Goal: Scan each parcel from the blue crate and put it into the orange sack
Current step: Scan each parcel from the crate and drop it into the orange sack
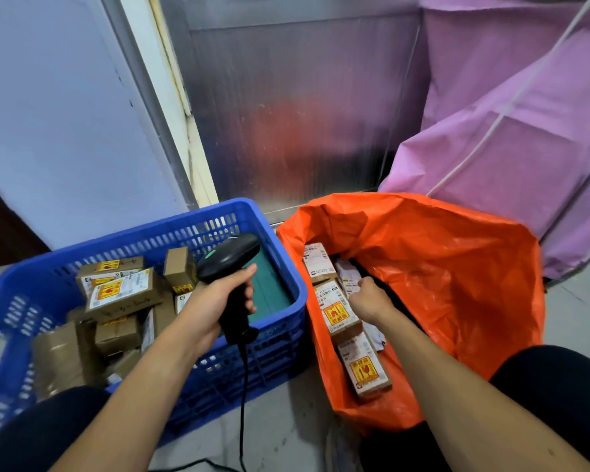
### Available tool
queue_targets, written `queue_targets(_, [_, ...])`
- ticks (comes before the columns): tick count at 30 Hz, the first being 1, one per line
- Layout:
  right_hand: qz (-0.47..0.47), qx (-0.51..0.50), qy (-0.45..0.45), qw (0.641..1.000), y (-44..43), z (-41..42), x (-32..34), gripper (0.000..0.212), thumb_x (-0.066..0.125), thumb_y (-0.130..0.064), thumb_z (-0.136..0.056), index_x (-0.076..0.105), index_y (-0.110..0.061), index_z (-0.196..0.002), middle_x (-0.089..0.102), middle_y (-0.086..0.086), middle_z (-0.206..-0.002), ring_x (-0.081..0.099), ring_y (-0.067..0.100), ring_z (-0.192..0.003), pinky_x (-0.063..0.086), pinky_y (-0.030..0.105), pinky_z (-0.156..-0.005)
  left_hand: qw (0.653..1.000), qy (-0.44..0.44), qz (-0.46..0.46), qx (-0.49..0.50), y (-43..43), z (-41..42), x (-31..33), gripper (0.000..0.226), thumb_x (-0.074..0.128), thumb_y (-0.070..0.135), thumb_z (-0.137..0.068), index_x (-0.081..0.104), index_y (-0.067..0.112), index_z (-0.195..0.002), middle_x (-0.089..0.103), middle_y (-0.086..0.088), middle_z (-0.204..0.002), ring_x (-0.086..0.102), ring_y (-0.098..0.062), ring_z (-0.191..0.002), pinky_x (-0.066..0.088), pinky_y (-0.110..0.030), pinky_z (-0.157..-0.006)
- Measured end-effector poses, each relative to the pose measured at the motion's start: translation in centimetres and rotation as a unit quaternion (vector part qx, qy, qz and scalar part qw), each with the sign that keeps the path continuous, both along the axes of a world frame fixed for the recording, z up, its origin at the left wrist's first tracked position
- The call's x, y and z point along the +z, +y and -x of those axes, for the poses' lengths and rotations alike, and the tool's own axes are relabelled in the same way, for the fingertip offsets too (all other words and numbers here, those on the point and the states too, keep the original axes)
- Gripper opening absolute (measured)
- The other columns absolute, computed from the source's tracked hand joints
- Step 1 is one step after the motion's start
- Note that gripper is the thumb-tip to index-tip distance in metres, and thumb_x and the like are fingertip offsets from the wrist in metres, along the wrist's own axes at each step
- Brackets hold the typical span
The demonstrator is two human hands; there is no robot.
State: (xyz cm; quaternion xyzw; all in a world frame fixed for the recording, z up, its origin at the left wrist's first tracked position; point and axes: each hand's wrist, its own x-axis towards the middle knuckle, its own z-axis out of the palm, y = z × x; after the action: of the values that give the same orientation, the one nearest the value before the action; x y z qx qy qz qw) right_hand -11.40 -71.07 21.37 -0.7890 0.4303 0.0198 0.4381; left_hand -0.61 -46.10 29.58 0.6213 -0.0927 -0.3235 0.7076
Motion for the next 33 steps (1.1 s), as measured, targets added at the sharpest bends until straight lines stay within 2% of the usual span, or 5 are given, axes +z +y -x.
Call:
queue_targets(4, [0.058, 0.049, -0.041, 0.996, 0.8, -2.4, 4.3, 0.043, 0.056, -0.025, -0.096, 0.052, -0.014, -0.137, 0.062, 0.011, -0.137, 0.058, 0.033, -0.124, 0.044, 0.035, -0.094, 1.000, -0.017, 0.017, 0.009, 1.9, 0.0, 1.0, 0.026, 0.077, 0.030, -0.084, 0.060, 0.010, -0.084, 0.053, -0.005, -0.066, 0.050, -0.020, -0.055, 0.049, -0.036, -0.066])
queue_targets(12, [0.161, 0.169, -0.083, 0.969, 4.8, -4.0, 11.7, 0.046, 0.054, -0.020, -0.097, 0.051, -0.013, -0.142, 0.063, 0.009, -0.136, 0.058, 0.029, -0.126, 0.044, 0.039, -0.108, 0.996, -0.025, 0.029, 0.079, 6.8, -1.0, 2.9, 0.015, 0.075, 0.020, -0.094, 0.067, 0.009, -0.087, 0.056, -0.005, -0.067, 0.053, -0.019, -0.053, 0.051, -0.028, -0.055])
queue_targets(22, [0.301, 0.326, -0.083, 0.893, 9.8, -3.4, 15.1, 0.027, 0.057, -0.030, -0.099, 0.067, -0.018, -0.121, 0.071, 0.000, -0.115, 0.067, 0.021, -0.102, 0.054, 0.039, -0.090, 0.976, -0.015, 0.035, 0.213, 12.7, -2.5, 4.9, 0.015, 0.073, 0.018, -0.096, 0.068, 0.013, -0.083, 0.059, 0.001, -0.060, 0.053, -0.014, -0.048, 0.049, -0.030, -0.058])
queue_targets(28, [0.297, 0.321, -0.076, 0.896, 11.1, -5.5, 15.0, 0.023, 0.055, -0.022, -0.098, 0.072, -0.015, -0.111, 0.074, 0.005, -0.113, 0.065, 0.025, -0.105, 0.048, 0.032, -0.085, 0.953, -0.015, 0.057, 0.297, 17.0, -4.4, 6.1, 0.018, 0.074, 0.022, -0.095, 0.066, 0.014, -0.081, 0.055, 0.001, -0.062, 0.052, -0.013, -0.046, 0.049, -0.025, -0.048])
queue_targets(33, [0.272, 0.343, -0.062, 0.897, 13.0, -8.5, 13.9, 0.020, 0.056, -0.022, -0.097, 0.072, -0.014, -0.105, 0.075, 0.007, -0.108, 0.067, 0.027, -0.101, 0.052, 0.034, -0.086, 0.953, -0.018, 0.035, 0.300, 18.9, -5.1, 5.9, 0.012, 0.074, 0.018, -0.094, 0.069, 0.011, -0.085, 0.058, 0.000, -0.063, 0.054, -0.014, -0.050, 0.051, -0.027, -0.054])
